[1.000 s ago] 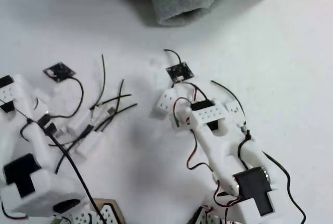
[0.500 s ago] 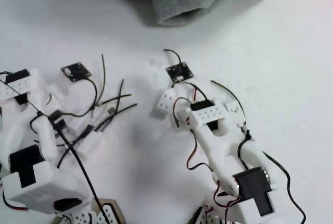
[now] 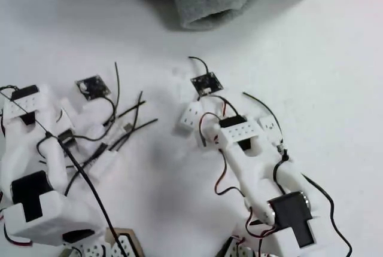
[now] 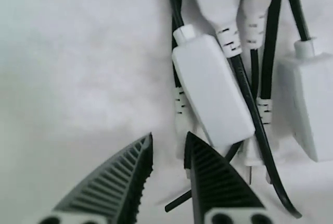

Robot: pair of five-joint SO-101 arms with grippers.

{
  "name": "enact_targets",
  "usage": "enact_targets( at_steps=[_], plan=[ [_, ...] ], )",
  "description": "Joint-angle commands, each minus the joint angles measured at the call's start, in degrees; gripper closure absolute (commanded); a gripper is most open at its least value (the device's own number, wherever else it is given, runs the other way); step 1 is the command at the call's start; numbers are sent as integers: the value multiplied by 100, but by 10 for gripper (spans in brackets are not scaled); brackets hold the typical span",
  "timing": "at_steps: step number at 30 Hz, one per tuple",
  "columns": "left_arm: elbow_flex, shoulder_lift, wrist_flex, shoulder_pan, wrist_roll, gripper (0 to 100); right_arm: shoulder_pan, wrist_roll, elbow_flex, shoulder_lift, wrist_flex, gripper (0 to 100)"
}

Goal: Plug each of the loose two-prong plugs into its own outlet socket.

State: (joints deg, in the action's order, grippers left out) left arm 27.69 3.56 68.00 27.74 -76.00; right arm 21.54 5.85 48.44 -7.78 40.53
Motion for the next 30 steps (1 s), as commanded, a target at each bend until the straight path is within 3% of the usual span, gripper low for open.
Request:
enact_targets(
  at_steps=[1, 10, 16, 30],
  plan=[
    [193, 84, -105, -66, -149, 872, 145, 53, -26, -224, -110, 587],
    [44, 31, 44, -75, -123, 872, 171, 53, -26, -224, -110, 587],
    [-193, 31, 791, -277, -44, 873, 171, 62, -26, -224, -110, 587],
    [-176, 92, 53, -611, 879, 871, 171, 62, -18, -224, -110, 587]
  ],
)
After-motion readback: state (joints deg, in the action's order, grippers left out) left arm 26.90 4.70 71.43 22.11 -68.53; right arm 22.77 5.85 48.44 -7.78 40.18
